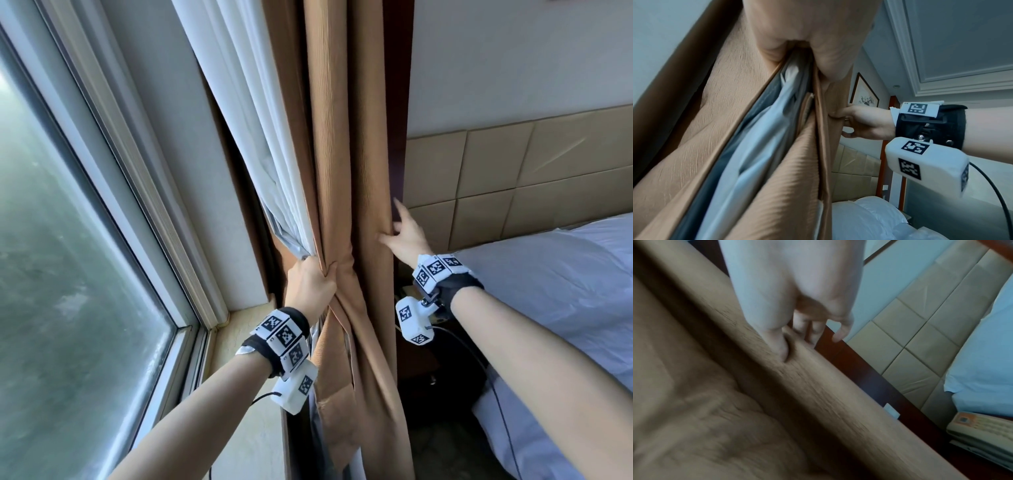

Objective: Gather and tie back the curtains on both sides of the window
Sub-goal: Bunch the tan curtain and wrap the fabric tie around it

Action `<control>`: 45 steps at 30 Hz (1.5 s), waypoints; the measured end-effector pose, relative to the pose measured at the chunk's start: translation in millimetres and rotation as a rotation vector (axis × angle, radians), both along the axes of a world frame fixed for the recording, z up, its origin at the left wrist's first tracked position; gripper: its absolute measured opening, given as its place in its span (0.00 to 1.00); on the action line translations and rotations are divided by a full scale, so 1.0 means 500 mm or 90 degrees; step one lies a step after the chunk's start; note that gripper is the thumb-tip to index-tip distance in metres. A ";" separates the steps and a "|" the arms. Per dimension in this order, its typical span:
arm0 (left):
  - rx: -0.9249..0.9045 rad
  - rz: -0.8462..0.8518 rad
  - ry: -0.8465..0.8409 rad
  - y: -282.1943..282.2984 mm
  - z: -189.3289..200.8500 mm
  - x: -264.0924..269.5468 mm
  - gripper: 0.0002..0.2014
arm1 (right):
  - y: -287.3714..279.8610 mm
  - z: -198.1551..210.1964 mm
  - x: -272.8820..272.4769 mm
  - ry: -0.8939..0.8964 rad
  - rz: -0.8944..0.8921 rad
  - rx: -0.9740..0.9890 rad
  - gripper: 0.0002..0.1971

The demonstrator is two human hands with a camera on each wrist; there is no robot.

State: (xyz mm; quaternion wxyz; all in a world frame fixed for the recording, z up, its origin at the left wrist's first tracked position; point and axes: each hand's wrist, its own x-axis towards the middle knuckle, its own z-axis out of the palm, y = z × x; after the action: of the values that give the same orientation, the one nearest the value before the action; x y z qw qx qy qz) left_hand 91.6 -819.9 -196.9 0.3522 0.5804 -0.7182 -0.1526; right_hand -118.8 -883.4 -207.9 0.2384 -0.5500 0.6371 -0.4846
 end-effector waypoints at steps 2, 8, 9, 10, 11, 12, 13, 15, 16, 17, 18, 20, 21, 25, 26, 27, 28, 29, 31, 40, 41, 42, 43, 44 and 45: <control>0.003 0.001 -0.004 -0.001 0.000 0.001 0.16 | 0.013 0.006 0.011 0.043 -0.018 -0.018 0.22; -0.010 0.015 -0.010 -0.025 -0.006 0.004 0.10 | 0.116 -0.033 0.069 0.231 0.037 -0.114 0.07; -0.015 0.014 -0.012 -0.027 -0.007 0.002 0.10 | 0.129 -0.041 0.080 0.253 0.052 -0.125 0.07; -0.018 0.011 -0.014 -0.027 -0.008 -0.001 0.10 | 0.142 -0.047 0.089 0.265 0.059 -0.126 0.08; -0.020 0.006 -0.015 -0.025 -0.007 -0.003 0.11 | 0.153 -0.050 0.099 0.270 0.062 -0.127 0.10; -0.021 0.000 -0.012 -0.022 -0.006 -0.005 0.11 | 0.160 -0.053 0.108 0.271 0.062 -0.124 0.12; -0.022 -0.007 -0.009 -0.020 -0.006 -0.008 0.11 | 0.167 -0.058 0.116 0.273 0.064 -0.121 0.13; -0.025 -0.019 -0.006 -0.017 -0.007 -0.011 0.13 | 0.173 -0.070 0.132 0.282 0.078 -0.109 0.13; -0.029 -0.022 -0.004 -0.014 -0.006 -0.013 0.16 | 0.175 -0.076 0.140 0.288 0.088 -0.107 0.11; -0.028 -0.026 -0.002 -0.013 -0.006 -0.015 0.18 | 0.178 -0.082 0.148 0.294 0.101 -0.108 0.11; -0.018 -0.032 -0.004 -0.012 -0.007 -0.016 0.19 | 0.181 -0.089 0.156 0.304 0.114 -0.113 0.11; 0.015 -0.040 -0.004 -0.015 -0.010 -0.016 0.20 | 0.186 -0.100 0.168 0.323 0.142 -0.112 0.15; 0.034 -0.041 0.014 -0.015 -0.009 -0.014 0.23 | 0.189 -0.104 0.174 0.330 0.153 -0.106 0.18; 0.115 -0.044 0.079 -0.012 0.002 0.002 0.38 | 0.191 -0.113 0.180 0.400 0.222 -0.051 0.25; 0.123 -0.051 0.072 -0.012 0.005 0.007 0.39 | 0.188 -0.112 0.176 0.411 0.239 -0.040 0.26; 0.120 -0.066 0.060 -0.012 0.007 0.013 0.39 | 0.184 -0.108 0.172 0.418 0.254 -0.030 0.27; 0.112 -0.083 0.045 -0.012 0.006 0.020 0.40 | 0.180 -0.105 0.167 0.421 0.266 -0.018 0.29; 0.099 -0.097 0.023 -0.018 0.003 0.025 0.39 | 0.175 -0.103 0.162 0.421 0.273 -0.005 0.31; 0.072 -0.105 -0.031 -0.032 -0.004 0.033 0.27 | 0.168 -0.097 0.155 0.421 0.285 0.022 0.33; -0.011 -0.099 -0.173 -0.066 -0.031 0.059 0.12 | 0.053 -0.002 0.068 0.278 0.195 -0.027 0.21; -0.009 -0.101 -0.179 -0.069 -0.035 0.059 0.12 | 0.033 0.019 0.049 0.236 0.114 -0.030 0.21; -0.007 -0.098 -0.187 -0.070 -0.035 0.058 0.12 | 0.009 0.036 0.031 0.197 0.041 -0.020 0.22; -0.010 -0.098 -0.191 -0.070 -0.035 0.056 0.11 | -0.012 0.046 0.015 0.161 -0.007 0.006 0.25; -0.011 -0.096 -0.194 -0.068 -0.030 0.053 0.12 | -0.036 0.054 0.001 0.126 -0.026 0.053 0.33; -0.016 -0.097 -0.193 -0.067 -0.029 0.051 0.14 | -0.053 0.058 -0.006 0.090 -0.015 0.106 0.43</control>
State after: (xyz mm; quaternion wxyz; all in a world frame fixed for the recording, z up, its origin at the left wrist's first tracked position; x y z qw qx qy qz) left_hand 116.9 -853.4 -211.3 0.2346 0.5365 -0.8066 -0.0808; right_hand -121.9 -910.1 -178.7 0.2321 -0.5537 0.6969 -0.3923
